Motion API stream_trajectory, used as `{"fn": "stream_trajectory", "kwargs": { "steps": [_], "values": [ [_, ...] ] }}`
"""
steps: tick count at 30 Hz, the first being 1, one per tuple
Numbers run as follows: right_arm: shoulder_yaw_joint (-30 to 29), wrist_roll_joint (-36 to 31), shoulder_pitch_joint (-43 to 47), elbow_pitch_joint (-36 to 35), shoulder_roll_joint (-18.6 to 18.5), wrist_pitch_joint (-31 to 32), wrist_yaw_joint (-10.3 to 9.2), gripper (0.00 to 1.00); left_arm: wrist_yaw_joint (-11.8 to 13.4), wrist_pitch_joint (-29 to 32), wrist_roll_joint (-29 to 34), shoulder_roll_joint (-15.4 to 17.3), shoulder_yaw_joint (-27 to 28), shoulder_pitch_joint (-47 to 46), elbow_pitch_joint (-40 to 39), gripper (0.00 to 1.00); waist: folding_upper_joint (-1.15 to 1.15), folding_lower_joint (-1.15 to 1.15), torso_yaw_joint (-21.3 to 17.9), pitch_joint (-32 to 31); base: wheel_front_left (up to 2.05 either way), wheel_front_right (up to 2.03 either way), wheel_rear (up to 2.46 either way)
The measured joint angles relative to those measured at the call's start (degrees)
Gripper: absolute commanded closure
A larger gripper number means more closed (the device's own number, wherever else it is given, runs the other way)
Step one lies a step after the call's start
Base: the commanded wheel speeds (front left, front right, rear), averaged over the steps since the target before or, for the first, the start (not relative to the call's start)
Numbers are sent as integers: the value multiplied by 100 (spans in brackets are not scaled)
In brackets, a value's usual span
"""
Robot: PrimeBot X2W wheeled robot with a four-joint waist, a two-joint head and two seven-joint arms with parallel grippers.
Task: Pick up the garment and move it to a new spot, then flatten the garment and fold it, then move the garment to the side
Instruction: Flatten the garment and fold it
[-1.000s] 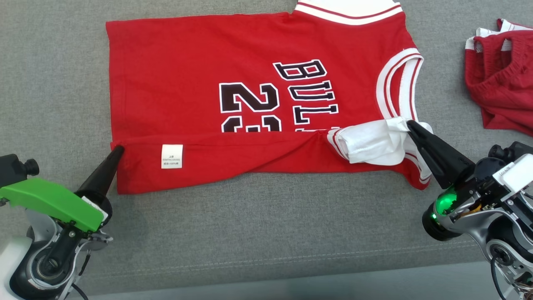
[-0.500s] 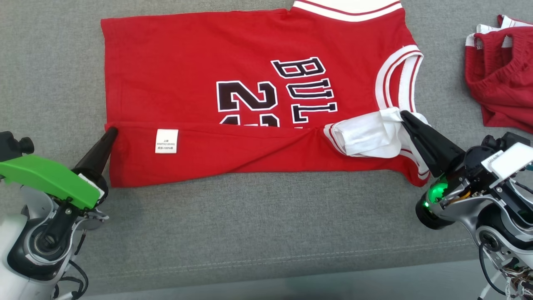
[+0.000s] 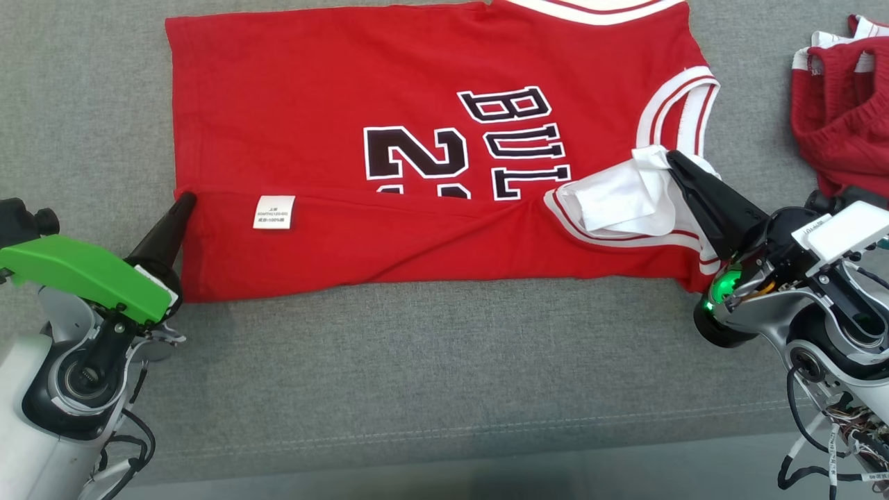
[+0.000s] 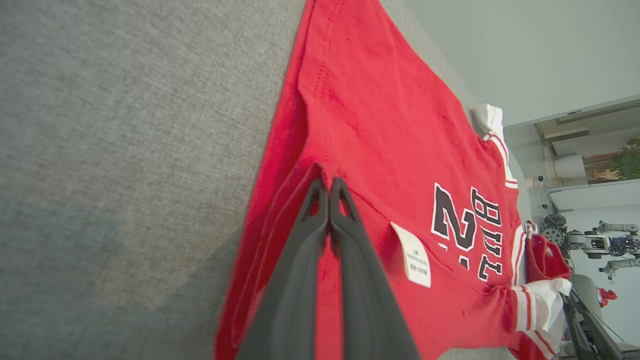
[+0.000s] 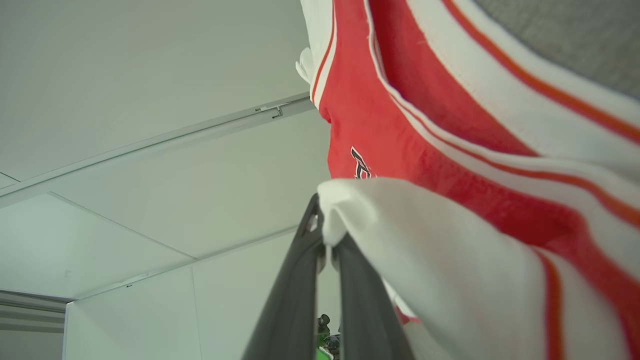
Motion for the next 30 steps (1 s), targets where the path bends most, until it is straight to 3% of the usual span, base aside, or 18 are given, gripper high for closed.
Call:
{"fn": "stream_trajectory", "kwargs": {
  "steps": [27,28,29,30],
  "values": [
    [147,-287,-513,784,125,48,-146,99,1,-65,215,-248,-109,-206,650,100,0,0,148,69,0,0,0],
    [149,-288,-513,797,133,48,-145,93,1,-70,215,-258,-109,-206,654,100,0,0,148,67,0,0,0],
    [149,-296,-514,808,137,48,-144,71,1,-70,215,-267,-109,-206,661,100,0,0,149,66,0,0,0],
    [148,-314,-517,829,144,45,-143,60,1,-70,215,-277,-109,-206,671,100,0,0,149,66,0,0,0]
  ]
}}
